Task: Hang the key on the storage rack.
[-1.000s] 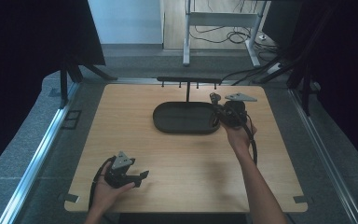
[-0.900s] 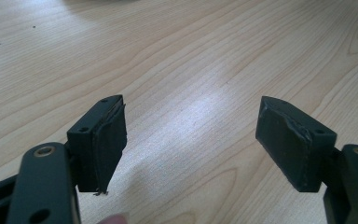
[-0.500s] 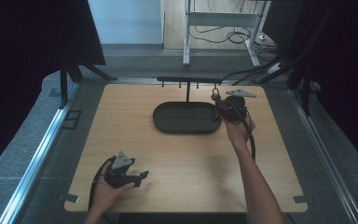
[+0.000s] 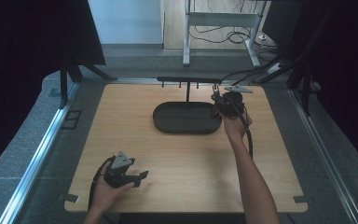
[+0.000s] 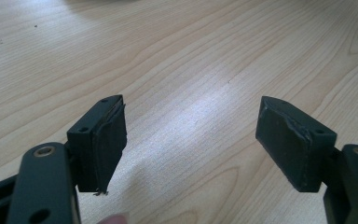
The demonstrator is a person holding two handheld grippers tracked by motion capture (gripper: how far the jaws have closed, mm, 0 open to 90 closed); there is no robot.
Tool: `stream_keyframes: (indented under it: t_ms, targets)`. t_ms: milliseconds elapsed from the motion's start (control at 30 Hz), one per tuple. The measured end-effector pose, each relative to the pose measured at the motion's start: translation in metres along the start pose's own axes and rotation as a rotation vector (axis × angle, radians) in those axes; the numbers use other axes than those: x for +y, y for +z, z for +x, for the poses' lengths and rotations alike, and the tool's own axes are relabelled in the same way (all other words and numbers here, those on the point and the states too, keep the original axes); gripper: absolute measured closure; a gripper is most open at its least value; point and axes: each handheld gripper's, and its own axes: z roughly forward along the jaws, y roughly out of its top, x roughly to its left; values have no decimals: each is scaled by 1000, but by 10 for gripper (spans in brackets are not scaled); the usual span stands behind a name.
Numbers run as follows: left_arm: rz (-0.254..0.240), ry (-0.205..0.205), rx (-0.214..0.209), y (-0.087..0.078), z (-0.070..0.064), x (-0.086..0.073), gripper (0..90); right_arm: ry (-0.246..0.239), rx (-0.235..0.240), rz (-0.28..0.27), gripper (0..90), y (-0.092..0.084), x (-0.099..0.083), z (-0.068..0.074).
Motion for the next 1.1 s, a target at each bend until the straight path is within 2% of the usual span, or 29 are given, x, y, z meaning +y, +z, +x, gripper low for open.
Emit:
stream_keyframes:
  t_ms: [133, 367, 633, 700, 767, 900, 1033, 1100]
  targets:
    - [3, 2, 0, 0, 0, 0, 250, 26, -2, -3, 809, 9, -2, -3]
    - [5, 3, 1, 1, 0, 0, 250, 43, 14, 1, 806, 19, 0, -2]
    - [5, 3, 2, 1, 0, 0, 250, 10, 2, 23, 792, 23, -4, 2]
    - [7, 7, 4, 2, -1, 0, 250, 24, 23, 13, 733, 22, -6, 1]
    - [11, 9, 4, 2, -1, 0, 250, 16, 31, 16, 668, 21, -7, 2]
    - [14, 11, 5, 3, -2, 0, 250, -6, 10, 31, 531, 14, -8, 7]
    - [14, 11, 7, 3, -2, 0, 250, -20, 21, 31, 513, 5, -9, 11]
    - [15, 11, 7, 3, -2, 0, 250, -34, 48, 31, 507, -4, -12, 15]
